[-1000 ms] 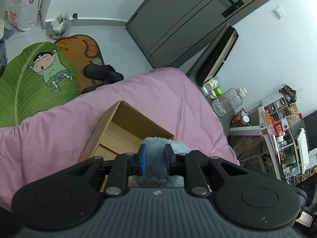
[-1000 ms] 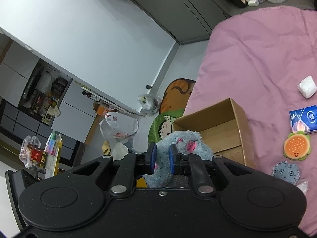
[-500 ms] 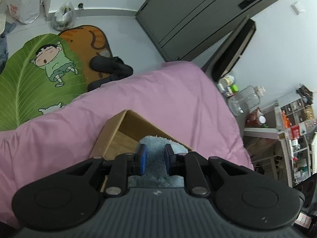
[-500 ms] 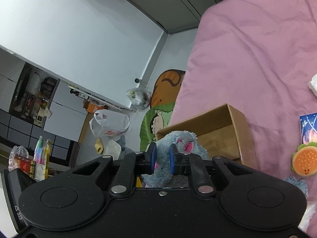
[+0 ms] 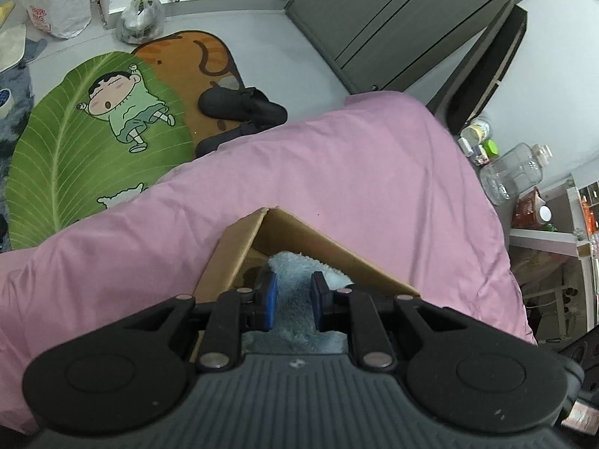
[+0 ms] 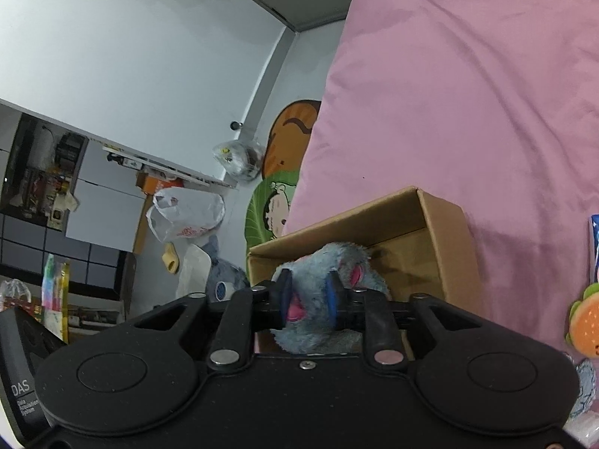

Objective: Organize soft objects
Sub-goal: 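Lower the mouse into the cardboard box and open both grippers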

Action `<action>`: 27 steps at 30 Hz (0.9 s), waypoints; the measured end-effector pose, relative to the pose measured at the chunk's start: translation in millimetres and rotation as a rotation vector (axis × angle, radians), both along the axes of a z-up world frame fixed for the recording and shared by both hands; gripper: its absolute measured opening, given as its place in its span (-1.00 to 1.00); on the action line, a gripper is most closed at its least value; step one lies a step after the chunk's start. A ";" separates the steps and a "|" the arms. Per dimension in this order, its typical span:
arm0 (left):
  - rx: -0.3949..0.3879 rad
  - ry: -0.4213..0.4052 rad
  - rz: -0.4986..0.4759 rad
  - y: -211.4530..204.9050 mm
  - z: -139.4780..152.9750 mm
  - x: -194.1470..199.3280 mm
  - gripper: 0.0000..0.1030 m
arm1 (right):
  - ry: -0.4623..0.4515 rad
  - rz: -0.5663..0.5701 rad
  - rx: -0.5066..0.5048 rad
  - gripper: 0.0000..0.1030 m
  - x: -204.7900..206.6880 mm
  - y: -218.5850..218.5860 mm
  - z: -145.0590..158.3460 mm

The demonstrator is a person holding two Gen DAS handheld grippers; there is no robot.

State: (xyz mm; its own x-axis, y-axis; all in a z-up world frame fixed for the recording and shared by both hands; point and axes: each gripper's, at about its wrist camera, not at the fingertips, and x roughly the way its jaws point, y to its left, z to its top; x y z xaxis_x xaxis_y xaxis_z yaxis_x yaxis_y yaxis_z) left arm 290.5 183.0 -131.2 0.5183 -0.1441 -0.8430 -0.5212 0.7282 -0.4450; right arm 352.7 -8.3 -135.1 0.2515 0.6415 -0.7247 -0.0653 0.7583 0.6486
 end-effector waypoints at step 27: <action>0.066 0.005 0.023 -20.1 48.7 -22.2 0.34 | -0.116 -0.083 -0.027 0.29 -18.8 -40.1 52.3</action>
